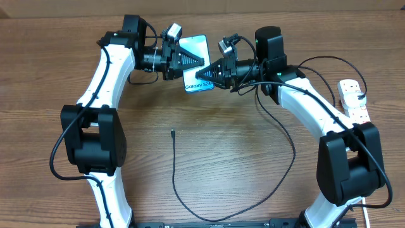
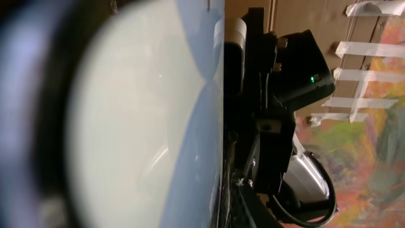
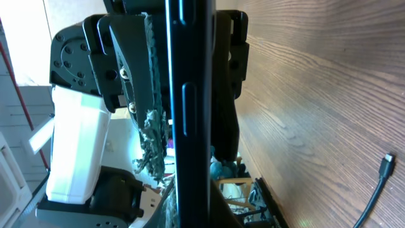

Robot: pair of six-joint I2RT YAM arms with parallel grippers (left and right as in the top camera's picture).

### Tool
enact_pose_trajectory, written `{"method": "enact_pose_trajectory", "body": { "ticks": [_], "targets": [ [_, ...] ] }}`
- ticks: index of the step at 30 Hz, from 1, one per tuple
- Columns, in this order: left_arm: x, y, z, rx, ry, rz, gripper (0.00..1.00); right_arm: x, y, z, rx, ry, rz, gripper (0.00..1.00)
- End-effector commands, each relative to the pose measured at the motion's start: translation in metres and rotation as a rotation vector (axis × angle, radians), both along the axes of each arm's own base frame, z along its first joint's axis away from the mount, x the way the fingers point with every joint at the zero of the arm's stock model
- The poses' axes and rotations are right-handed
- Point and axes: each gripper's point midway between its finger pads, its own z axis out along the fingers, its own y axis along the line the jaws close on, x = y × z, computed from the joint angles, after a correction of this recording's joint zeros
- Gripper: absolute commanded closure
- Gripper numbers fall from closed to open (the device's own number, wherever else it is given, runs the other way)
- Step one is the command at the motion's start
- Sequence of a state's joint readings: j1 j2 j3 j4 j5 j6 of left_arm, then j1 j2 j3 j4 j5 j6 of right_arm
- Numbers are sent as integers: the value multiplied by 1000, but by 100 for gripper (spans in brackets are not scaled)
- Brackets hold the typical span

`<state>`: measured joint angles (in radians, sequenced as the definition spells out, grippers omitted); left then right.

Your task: Plug charger to phone and switch on socket

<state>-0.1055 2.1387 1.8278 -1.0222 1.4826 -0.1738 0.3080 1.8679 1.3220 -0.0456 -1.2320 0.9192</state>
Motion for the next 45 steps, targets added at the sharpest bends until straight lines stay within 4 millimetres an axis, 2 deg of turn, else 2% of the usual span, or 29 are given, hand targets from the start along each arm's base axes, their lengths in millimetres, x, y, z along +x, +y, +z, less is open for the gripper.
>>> {"method": "enact_pose_trajectory", "body": {
  "ticks": [1, 7, 13, 25, 31, 35, 36, 37, 38, 39, 42, 43, 45],
  "targets": [
    [-3, -8, 27, -91, -5, -42, 85, -11, 10, -1, -10, 50, 24, 96],
    [-2, -9, 26, -81, 5, -38, 85, -11, 10, -3, -16, 58, 19, 96],
    [0, -9, 26, -80, -12, -37, 78, -14, 10, -7, -28, 89, 21, 96],
    [5, -9, 28, -80, -27, -36, 80, -18, 9, -11, -40, 126, 25, 96],
    [6, -9, 29, -79, -12, -35, 94, -18, 9, -11, -40, 125, 25, 96],
    [6, -9, 29, -81, -12, -36, 96, -18, 9, -11, -40, 126, 25, 96],
    [6, -9, 29, -81, -12, -36, 96, -18, 9, -11, -40, 126, 25, 89],
    [6, -9, 29, -81, -12, -36, 96, -18, 9, -11, -40, 125, 25, 72],
    [6, -9, 29, -80, -12, -36, 96, -18, 9, -11, -40, 126, 25, 50],
    [6, -9, 28, -77, -13, -34, 96, -18, 9, -11, -40, 126, 25, 34],
    [9, -9, 16, -10, 17, -4, 96, -17, 8, -11, -41, 125, 23, 3],
    [9, -8, 9, 31, 47, 13, 96, -16, 7, -11, -41, 125, 21, 0],
    [7, -6, -12, 143, 127, 50, 96, -15, 6, -11, -40, 125, 16, 0]
  ]
}}
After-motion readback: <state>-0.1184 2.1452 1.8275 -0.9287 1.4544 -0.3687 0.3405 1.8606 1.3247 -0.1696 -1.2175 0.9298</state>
